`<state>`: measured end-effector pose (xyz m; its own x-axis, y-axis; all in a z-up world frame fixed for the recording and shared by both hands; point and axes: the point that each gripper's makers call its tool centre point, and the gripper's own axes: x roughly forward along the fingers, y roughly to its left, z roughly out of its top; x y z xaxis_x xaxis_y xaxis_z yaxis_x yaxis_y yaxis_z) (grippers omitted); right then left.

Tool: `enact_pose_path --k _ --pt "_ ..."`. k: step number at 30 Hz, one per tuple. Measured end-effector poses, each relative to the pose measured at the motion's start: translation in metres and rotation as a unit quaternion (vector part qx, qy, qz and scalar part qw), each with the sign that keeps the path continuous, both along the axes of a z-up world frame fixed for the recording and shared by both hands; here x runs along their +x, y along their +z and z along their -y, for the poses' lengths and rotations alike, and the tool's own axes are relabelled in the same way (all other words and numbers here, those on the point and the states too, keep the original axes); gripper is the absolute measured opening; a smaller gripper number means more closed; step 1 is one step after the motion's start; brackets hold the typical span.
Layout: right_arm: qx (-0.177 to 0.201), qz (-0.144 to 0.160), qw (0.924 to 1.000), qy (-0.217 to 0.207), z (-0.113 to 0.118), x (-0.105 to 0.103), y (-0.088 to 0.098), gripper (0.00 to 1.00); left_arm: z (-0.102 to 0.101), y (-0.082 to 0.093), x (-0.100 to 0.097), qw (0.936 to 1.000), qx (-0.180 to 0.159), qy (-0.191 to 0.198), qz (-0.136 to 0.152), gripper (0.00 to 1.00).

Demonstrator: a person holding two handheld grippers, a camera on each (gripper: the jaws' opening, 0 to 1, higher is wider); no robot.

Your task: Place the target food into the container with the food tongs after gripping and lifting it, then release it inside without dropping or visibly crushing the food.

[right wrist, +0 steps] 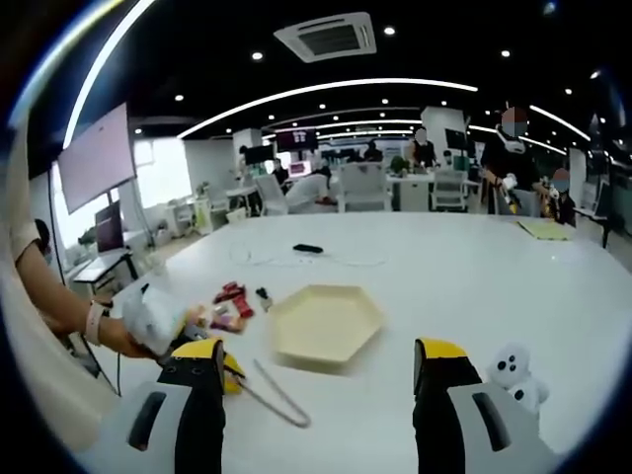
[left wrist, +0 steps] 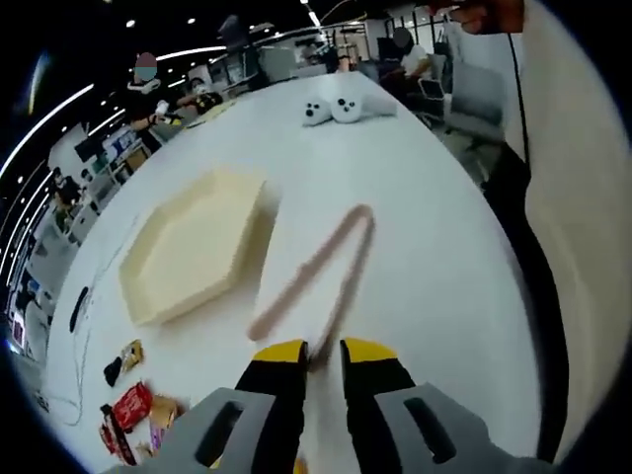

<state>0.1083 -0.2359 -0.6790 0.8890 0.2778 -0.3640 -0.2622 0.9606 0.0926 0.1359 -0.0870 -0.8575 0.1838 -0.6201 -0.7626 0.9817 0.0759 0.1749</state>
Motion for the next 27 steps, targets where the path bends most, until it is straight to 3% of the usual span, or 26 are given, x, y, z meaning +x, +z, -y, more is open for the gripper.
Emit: enact_pose_path --k 15,27 --pt "0.017 -0.004 0.9998 -0.011 0.007 0.004 -0.004 0.78 0.020 -0.002 -0.007 0.9981 0.021 -0.056 0.017 0.05" --pt "0.016 -0.003 0.9998 -0.015 0.008 0.003 -0.003 0.78 0.020 -0.004 -0.005 0.9968 0.030 -0.071 0.021 0.04"
